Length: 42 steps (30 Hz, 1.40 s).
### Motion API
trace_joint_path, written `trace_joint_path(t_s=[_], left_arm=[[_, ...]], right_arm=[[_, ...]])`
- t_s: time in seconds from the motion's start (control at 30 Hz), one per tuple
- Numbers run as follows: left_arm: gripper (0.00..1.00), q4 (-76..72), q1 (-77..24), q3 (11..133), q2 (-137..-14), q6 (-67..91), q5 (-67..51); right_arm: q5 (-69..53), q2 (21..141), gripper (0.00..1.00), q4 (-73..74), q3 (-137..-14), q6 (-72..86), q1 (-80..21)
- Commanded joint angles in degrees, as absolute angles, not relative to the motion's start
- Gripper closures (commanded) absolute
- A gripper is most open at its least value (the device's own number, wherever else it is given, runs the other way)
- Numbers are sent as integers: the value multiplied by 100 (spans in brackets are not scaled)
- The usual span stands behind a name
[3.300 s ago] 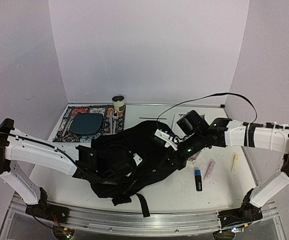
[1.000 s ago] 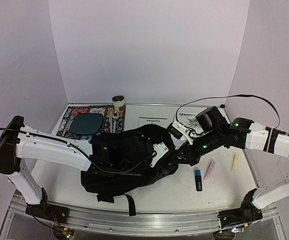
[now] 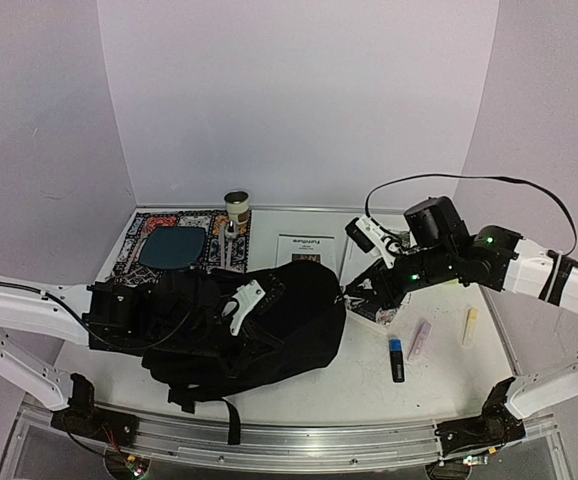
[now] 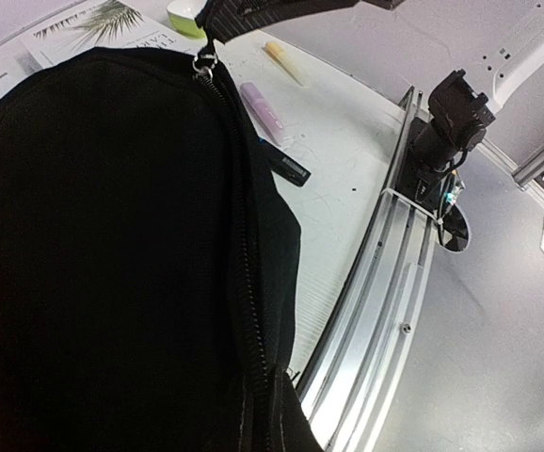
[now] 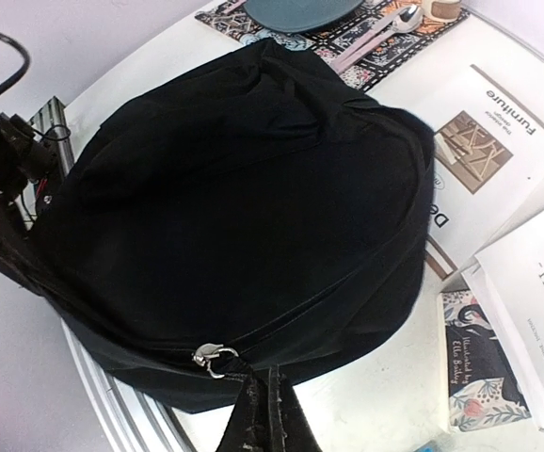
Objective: Pack the student bag
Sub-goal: Unzip the largest pocket of the student bag, then hold the largest pocket of the student bag.
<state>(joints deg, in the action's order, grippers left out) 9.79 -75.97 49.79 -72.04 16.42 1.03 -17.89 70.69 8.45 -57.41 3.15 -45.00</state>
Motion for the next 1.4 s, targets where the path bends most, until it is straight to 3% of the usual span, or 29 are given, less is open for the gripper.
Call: trace_joint_path(t_s=[0.0, 0.27, 0.4, 0.47, 0.6, 0.83, 1.07, 1.37], left_arm=[[100, 2142, -7735, 4467, -6724, 2200, -233], [95, 2951, -7852, 4270, -6616, 2607, 133], [87, 3133, -7868, 4306, -6361, 2774, 563], [79, 3109, -7862, 4423, -6205, 2862, 817], [48, 3034, -7864, 4818, -6155, 2978, 1249], [21, 2563, -7864, 5776, -6793, 3504, 1987], [12, 2031, -7862, 6972, -8112, 3538, 2107], [14, 1815, -7571, 7767, -9488, 3481, 1716]], right_arm=[[-697, 7198, 100, 861, -6258, 229, -4054], [-485, 7604, 100, 861, -6739, 195, -3885], [-1335, 7682, 100, 861, -6762, 99, -3888], [-1771, 7723, 100, 869, -6720, 91, -3893], [-2215, 7665, 100, 870, -6514, 100, -3996], [-2339, 7402, 100, 777, -6186, 231, -4226], [-2374, 7288, 100, 628, -5981, 365, -4445], [-2471, 7272, 100, 508, -5924, 425, -4614]])
